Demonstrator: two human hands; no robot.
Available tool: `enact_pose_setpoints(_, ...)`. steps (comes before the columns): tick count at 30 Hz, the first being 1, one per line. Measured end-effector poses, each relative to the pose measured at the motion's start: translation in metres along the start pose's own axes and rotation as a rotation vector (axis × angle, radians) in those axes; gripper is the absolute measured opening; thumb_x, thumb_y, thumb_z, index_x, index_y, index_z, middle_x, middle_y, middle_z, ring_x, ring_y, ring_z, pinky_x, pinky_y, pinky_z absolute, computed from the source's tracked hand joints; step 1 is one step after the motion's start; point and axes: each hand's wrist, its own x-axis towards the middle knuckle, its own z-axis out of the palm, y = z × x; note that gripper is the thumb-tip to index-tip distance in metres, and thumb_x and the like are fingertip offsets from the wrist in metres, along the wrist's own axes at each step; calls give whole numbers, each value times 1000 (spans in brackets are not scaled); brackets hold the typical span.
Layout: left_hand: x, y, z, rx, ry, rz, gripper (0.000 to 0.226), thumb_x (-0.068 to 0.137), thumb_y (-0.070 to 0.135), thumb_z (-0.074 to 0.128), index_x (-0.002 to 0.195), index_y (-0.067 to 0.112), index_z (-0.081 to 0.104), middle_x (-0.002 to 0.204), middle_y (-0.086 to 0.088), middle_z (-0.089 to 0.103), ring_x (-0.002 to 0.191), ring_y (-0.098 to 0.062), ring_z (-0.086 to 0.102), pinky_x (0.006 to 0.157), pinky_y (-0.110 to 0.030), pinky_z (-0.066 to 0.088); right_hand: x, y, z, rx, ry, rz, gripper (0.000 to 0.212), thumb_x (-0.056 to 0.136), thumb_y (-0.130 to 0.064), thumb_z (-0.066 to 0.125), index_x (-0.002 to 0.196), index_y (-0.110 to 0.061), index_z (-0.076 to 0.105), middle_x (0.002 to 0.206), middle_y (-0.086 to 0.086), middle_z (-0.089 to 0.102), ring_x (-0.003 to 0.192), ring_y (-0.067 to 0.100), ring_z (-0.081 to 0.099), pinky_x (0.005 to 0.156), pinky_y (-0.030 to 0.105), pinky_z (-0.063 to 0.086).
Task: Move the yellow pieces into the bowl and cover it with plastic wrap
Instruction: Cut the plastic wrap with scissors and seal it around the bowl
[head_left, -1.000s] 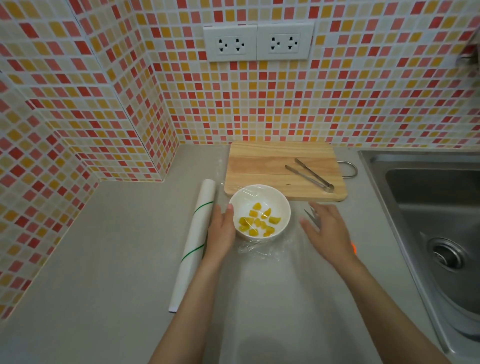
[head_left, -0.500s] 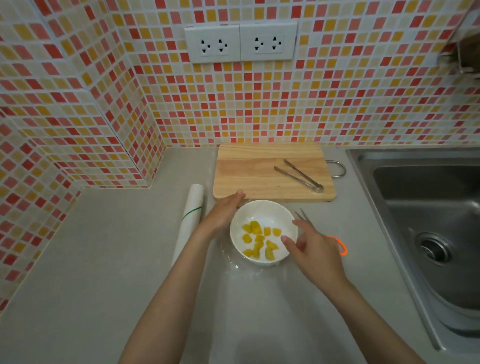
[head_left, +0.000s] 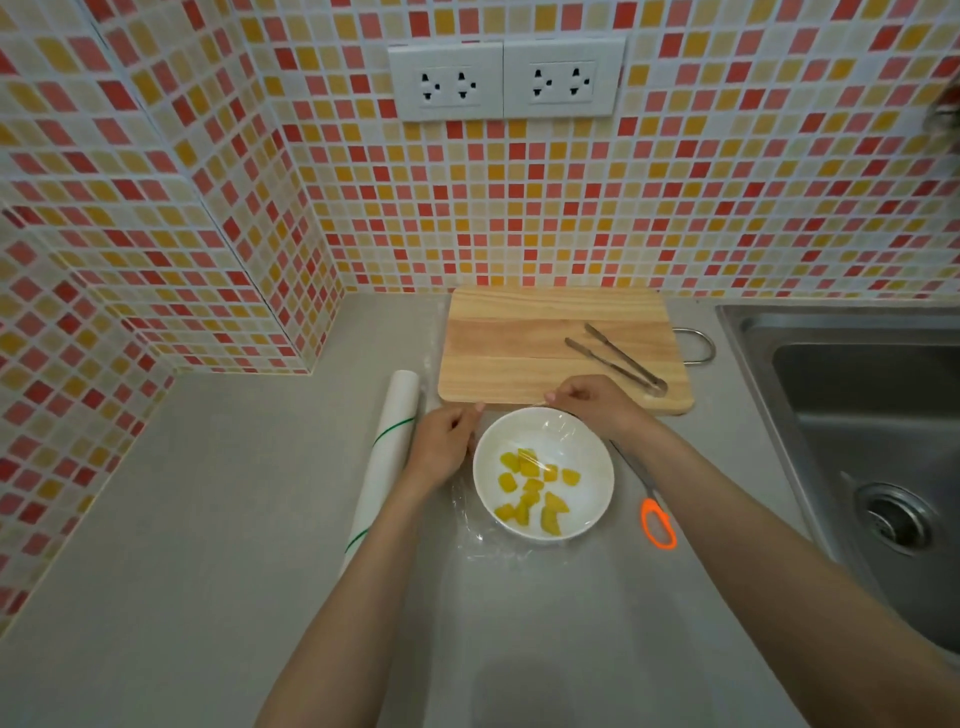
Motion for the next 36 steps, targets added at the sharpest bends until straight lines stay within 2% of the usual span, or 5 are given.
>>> enact_pose_setpoints(4,1,-4,4,-88,50,-15,50,95,30,50,48,16,45,45,2,52,38,-1,47,47,-14,36,-5,9,2,162,85,31,23,89,-13,58,68,-5,55,61,6,52,49,5,48,50,19,39)
enact_pose_setpoints(18,-3,1,15,-117,48,-62,49,94,33,52,52,14,35,50,2,38,53,-12,34,50,-27,27,-9,25,5,332,118,241,33,91,-25,56,61,-13,55,65,8,56,58,20,51,58,29,42)
enact_pose_setpoints(24,-7,2,15,-69,44,-35,47,94,31,54,54,10,41,50,1,43,49,-7,37,44,-17,27,-10,32,5,388,10,248,35,91,-28,56,104,3,63,86,15,63,78,26,59,71,34,47)
enact_pose_setpoints(30,-8,-4,19,-96,56,-29,32,92,35,53,75,10,59,66,3,62,64,-12,55,65,-38,46,-8,33,9,338,69,176,29,94,-28,50,72,-11,56,71,8,57,67,21,53,66,30,43)
enact_pose_setpoints(36,-11,-11,27,-146,178,8,22,83,37,56,100,25,58,71,3,62,70,-18,60,72,-48,52,-5,40,14,378,233,76,24,93,-16,50,73,-11,62,70,2,63,61,10,58,57,18,49)
